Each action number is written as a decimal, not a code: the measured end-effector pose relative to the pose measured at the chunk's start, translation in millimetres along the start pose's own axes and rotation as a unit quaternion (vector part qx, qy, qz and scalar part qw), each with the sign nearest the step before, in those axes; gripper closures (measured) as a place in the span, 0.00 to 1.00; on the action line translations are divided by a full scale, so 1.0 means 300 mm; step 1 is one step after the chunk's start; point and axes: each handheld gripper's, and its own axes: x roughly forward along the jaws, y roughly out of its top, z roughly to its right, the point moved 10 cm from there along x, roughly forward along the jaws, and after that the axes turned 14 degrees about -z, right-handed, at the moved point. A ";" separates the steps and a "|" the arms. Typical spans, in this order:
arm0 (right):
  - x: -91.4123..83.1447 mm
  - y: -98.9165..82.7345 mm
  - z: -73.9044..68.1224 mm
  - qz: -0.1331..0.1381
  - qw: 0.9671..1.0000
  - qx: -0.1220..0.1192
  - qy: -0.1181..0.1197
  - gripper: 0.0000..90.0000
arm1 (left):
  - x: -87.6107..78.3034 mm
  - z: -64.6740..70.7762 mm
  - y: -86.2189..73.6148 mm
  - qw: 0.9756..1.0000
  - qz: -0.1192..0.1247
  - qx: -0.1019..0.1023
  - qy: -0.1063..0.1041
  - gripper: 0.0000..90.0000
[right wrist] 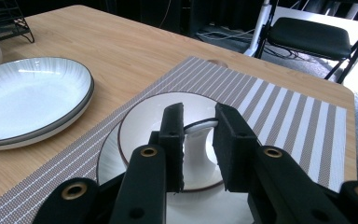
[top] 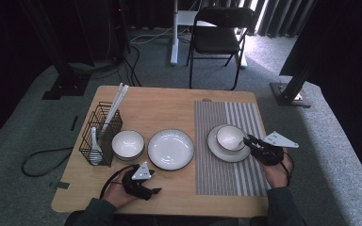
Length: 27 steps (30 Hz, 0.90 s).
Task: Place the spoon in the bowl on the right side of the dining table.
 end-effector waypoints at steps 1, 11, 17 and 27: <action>-0.001 -0.002 0.000 0.001 1.000 0.001 0.000 0.82 | 0.000 0.000 0.000 1.000 0.000 0.000 0.000 0.29; -0.008 -0.026 0.005 0.000 1.000 0.007 0.003 0.82 | 0.001 0.000 0.001 1.000 0.001 -0.001 0.000 0.29; -0.003 -0.043 0.008 -0.001 1.000 0.011 0.003 0.82 | 0.001 0.000 0.001 1.000 0.001 -0.001 0.000 0.29; -0.002 -0.085 0.012 -0.009 1.000 0.019 0.007 0.81 | 0.001 0.000 0.001 1.000 0.001 -0.001 0.000 0.29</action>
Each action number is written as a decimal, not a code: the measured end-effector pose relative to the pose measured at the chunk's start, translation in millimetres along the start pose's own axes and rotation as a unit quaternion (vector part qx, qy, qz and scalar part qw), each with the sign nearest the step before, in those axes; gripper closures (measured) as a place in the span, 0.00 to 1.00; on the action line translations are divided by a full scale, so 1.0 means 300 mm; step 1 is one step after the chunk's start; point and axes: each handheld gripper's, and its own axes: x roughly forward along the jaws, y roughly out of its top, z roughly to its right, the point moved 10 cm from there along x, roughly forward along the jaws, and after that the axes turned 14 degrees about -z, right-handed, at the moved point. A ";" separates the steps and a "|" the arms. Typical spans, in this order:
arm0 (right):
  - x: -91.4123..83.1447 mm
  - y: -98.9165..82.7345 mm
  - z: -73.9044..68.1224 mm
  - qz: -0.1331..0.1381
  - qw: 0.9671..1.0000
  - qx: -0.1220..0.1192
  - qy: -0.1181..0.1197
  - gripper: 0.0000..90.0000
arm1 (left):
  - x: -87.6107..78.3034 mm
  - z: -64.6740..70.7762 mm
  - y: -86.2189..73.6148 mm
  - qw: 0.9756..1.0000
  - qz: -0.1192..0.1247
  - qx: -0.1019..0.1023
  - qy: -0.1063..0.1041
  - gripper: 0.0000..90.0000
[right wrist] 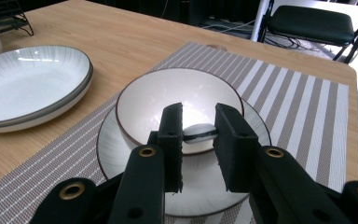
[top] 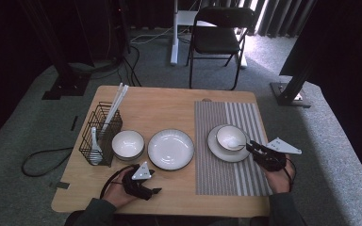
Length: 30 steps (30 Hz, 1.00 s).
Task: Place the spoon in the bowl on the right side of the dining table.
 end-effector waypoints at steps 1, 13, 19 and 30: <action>0.001 -0.007 -0.001 -0.002 1.000 0.002 0.001 0.81 | 0.000 0.000 0.000 1.000 0.000 0.000 0.000 0.29; 0.004 -0.020 -0.009 -0.003 1.000 0.001 0.007 0.80 | 0.000 0.000 0.000 1.000 0.000 0.000 0.000 0.29; 0.010 -0.002 -0.026 -0.001 1.000 -0.004 0.011 0.78 | 0.000 0.000 0.000 1.000 0.000 -0.001 0.000 0.29; 0.026 0.045 -0.089 0.002 0.999 -0.023 0.025 0.75 | 0.000 0.001 0.000 1.000 -0.004 -0.003 0.002 0.29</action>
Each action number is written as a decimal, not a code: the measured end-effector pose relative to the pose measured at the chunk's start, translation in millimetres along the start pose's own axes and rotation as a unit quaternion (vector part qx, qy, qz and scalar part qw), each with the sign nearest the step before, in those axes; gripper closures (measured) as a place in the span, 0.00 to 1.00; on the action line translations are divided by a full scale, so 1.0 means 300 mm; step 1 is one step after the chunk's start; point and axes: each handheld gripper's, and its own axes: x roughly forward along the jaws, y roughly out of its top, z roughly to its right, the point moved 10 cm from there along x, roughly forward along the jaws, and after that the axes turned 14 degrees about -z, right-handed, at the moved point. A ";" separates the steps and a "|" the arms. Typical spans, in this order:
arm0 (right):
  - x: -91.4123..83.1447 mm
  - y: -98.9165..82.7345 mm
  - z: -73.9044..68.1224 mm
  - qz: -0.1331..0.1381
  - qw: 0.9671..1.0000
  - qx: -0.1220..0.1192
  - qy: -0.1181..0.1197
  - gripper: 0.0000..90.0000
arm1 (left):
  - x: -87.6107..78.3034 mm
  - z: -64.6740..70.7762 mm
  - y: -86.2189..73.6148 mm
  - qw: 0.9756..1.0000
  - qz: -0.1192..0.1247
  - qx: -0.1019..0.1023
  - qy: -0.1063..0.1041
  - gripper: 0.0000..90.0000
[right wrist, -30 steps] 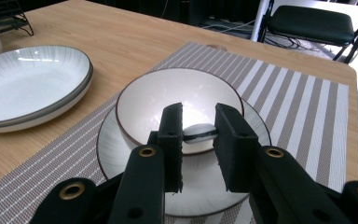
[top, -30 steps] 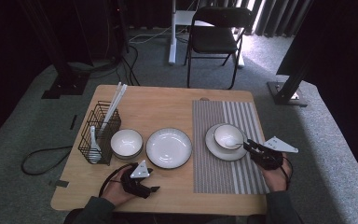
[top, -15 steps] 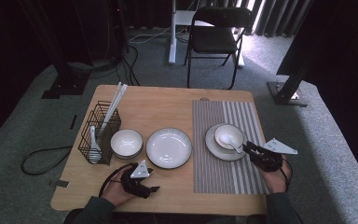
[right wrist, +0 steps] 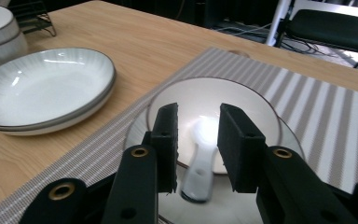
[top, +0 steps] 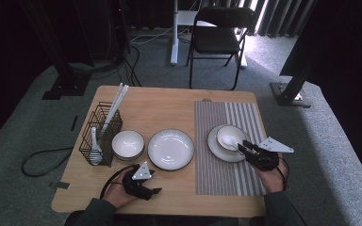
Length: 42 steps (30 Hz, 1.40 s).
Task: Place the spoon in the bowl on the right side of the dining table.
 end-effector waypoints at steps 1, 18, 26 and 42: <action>0.005 0.014 -0.018 0.001 1.000 -0.005 0.005 0.74 | 0.000 0.000 0.000 1.000 -0.001 0.000 0.000 0.29; 0.083 0.071 -0.178 -0.012 0.997 -0.050 0.048 0.69 | 0.002 0.005 0.001 1.000 -0.011 0.005 -0.002 0.23; 0.135 0.066 -0.259 -0.025 0.995 -0.075 0.067 0.65 | -0.016 0.001 0.002 1.000 -0.013 -0.008 -0.002 0.35; 0.220 -0.003 -0.362 -0.066 0.988 -0.102 0.093 0.60 | -0.074 0.001 0.049 0.999 0.031 -0.016 0.006 0.37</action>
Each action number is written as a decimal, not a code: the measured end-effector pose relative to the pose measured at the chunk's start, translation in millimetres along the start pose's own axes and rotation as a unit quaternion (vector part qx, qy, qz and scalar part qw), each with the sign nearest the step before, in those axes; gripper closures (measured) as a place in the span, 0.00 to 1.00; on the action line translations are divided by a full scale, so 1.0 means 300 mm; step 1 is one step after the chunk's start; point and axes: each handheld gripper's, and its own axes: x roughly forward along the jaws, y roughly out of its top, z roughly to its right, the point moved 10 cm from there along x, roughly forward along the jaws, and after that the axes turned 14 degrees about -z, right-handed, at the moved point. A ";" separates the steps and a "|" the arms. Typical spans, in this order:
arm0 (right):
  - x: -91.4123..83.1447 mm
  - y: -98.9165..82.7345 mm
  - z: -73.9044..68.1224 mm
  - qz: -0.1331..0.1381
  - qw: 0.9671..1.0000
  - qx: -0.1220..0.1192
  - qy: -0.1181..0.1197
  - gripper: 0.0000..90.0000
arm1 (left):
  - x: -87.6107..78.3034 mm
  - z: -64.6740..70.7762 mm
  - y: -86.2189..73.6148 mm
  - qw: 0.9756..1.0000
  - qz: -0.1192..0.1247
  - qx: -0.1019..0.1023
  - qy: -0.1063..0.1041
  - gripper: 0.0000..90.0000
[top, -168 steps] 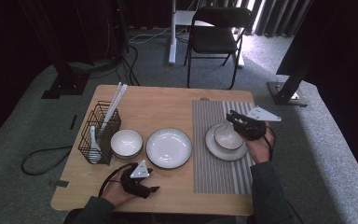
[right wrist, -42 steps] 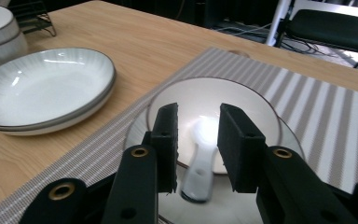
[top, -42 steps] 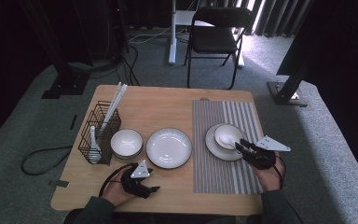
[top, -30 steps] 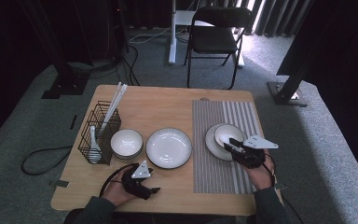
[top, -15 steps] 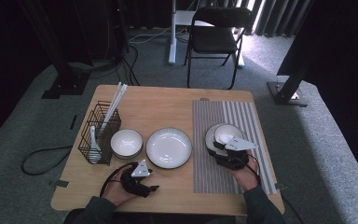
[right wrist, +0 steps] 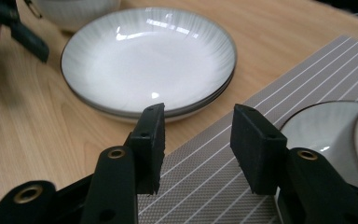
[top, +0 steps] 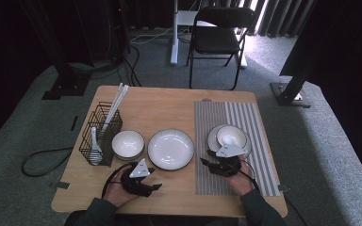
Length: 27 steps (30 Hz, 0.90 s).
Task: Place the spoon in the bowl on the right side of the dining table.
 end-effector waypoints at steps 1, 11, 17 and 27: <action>0.014 -0.007 -0.008 -0.004 1.000 -0.004 -0.006 0.59 | -0.011 -0.002 0.007 1.000 0.006 -0.001 0.004 0.37; 0.070 -0.043 -0.062 -0.027 1.000 -0.006 0.013 0.57 | -0.064 -0.010 0.040 0.999 0.037 -0.016 0.011 0.37; 0.117 -0.074 -0.117 -0.055 0.998 -0.027 0.027 0.55 | -0.099 -0.032 0.050 0.998 0.049 -0.024 0.026 0.37; 0.147 -0.101 -0.149 -0.074 0.996 -0.037 0.036 0.54 | -0.181 -0.084 0.072 0.995 0.077 -0.037 0.053 0.37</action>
